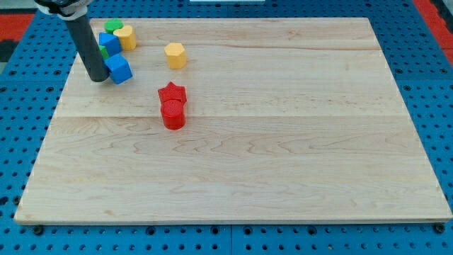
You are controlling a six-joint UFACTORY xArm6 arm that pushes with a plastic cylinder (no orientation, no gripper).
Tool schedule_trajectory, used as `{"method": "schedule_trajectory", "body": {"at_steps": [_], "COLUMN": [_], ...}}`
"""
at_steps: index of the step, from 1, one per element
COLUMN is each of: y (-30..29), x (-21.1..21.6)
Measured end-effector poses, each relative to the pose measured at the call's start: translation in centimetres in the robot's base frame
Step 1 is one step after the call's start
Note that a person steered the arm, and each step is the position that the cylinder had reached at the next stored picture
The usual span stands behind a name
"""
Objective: Slightly push the green star to the right side
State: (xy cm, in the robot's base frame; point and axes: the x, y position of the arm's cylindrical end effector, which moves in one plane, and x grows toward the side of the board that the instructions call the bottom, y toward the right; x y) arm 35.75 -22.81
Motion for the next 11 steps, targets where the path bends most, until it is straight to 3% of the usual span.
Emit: {"method": "schedule_trajectory", "body": {"at_steps": [1, 2, 5, 6, 8, 11], "y": [-1.5, 1.2, 5.4, 5.2, -7.6, -7.0], "x": [2.0, 2.0, -0.8, 2.1, -1.3, -6.8]}}
